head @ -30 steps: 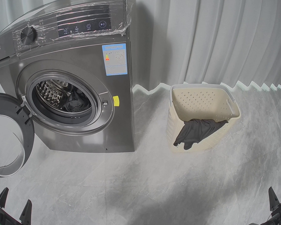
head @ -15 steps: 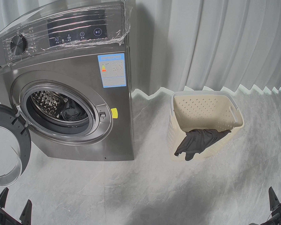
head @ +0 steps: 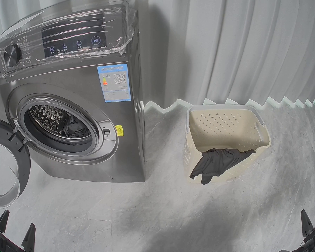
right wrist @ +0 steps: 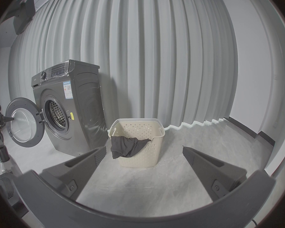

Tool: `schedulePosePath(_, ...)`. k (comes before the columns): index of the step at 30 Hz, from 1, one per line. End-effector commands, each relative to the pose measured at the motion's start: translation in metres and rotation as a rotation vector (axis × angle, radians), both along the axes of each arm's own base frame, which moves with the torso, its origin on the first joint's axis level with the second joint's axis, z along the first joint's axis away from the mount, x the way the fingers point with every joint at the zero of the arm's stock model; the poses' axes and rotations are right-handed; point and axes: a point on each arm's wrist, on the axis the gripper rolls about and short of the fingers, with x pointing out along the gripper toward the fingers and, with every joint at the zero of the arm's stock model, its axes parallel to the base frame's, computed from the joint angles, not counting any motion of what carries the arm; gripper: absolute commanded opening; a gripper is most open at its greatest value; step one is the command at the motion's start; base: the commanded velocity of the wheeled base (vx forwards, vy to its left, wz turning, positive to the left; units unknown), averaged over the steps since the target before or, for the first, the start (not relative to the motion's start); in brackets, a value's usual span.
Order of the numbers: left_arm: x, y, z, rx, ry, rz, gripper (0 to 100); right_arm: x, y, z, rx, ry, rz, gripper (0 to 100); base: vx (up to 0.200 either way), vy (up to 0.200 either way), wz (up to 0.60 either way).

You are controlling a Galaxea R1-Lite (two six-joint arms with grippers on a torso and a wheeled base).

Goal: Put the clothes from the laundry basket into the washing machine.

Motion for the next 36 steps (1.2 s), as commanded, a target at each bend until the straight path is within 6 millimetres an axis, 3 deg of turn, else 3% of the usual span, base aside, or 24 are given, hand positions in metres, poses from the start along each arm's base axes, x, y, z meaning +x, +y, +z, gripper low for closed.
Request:
schedulePosePath(1, -0.0002, 0.0000, -0.0044, 0.000, -0.002, -0.002, 100, 0.0000, 0.0000, -0.0048, 0.000, 0.000, 0.000, 100, 0.000, -0.200, 0.00)
schedulePosePath(6, -0.0002, 0.0000, -0.0044, 0.000, -0.002, 0.000, 100, 0.0000, 0.0000, -0.0048, 0.000, 0.000, 0.000, 100, 0.000, -0.200, 0.00)
schedulePosePath(33, -0.0002, 0.0000, -0.0044, 0.000, -0.002, 0.000, 100, 0.0000, 0.0000, -0.0048, 0.000, 0.000, 0.000, 100, 0.000, 0.000, 0.00)
schedulePosePath(36, -0.0002, 0.0000, -0.0044, 0.001, -0.002, 0.000, 100, 0.0000, 0.0000, -0.0048, 0.000, 0.000, 0.000, 100, 0.000, -0.200, 0.00)
